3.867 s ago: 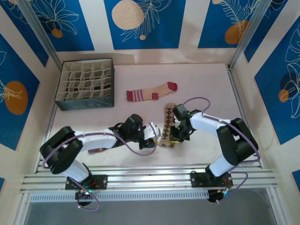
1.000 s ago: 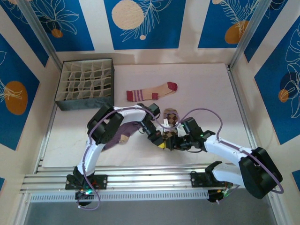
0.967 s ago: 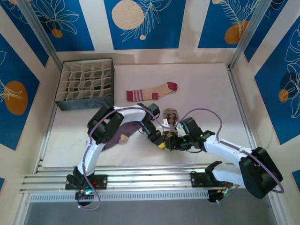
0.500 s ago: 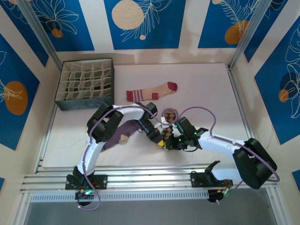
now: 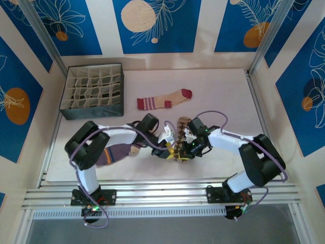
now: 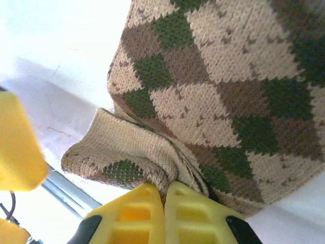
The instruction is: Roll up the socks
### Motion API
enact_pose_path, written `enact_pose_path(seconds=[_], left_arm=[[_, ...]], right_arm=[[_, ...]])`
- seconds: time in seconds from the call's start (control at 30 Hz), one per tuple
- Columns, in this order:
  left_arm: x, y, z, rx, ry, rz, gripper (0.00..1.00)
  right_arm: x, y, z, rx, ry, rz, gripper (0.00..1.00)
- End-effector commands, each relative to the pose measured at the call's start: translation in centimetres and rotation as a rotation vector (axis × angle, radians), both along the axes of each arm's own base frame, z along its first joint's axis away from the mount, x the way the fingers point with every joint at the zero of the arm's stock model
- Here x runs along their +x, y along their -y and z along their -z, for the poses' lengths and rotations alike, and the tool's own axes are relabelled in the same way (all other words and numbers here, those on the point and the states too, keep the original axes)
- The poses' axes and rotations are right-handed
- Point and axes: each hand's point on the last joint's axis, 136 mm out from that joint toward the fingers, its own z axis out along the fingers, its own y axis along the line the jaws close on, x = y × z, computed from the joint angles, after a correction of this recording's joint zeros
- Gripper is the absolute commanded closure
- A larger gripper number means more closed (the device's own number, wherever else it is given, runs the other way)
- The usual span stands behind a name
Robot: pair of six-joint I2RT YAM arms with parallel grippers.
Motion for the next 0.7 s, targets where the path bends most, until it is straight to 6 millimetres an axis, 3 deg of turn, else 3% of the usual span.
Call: enact_pose_path(seconds=[0.0, 0.17, 0.5, 0.57, 0.67], left_arm=[[2.2, 0.7, -2.3, -0.183, 0.289, -0.072, 0.56], [1.5, 0.3, -1.1, -0.155, 0.48, -0.08, 0.51], [0.0, 1.4, 2.1, -0.065, 0.48, -0.014, 0.51], [-0.1, 1.6, 2.5, -0.055, 0.45, -0.006, 0.54], [-0.6, 1.9, 2.3, -0.072, 0.41, 0.015, 0.76]], right_arm=[[-1.6, 0.3, -0.1, 0.021, -0.121, -0.043, 1.0], [-1.1, 0.3, -0.3, 0.038, -0.159, -0.05, 1.0], [-0.1, 0.5, -0.8, 0.061, -0.155, -0.053, 1.0], [-0.1, 0.5, -0.8, 0.063, -0.155, -0.054, 1.0], [-0.1, 0.6, -0.8, 0.063, -0.152, -0.058, 1.0]])
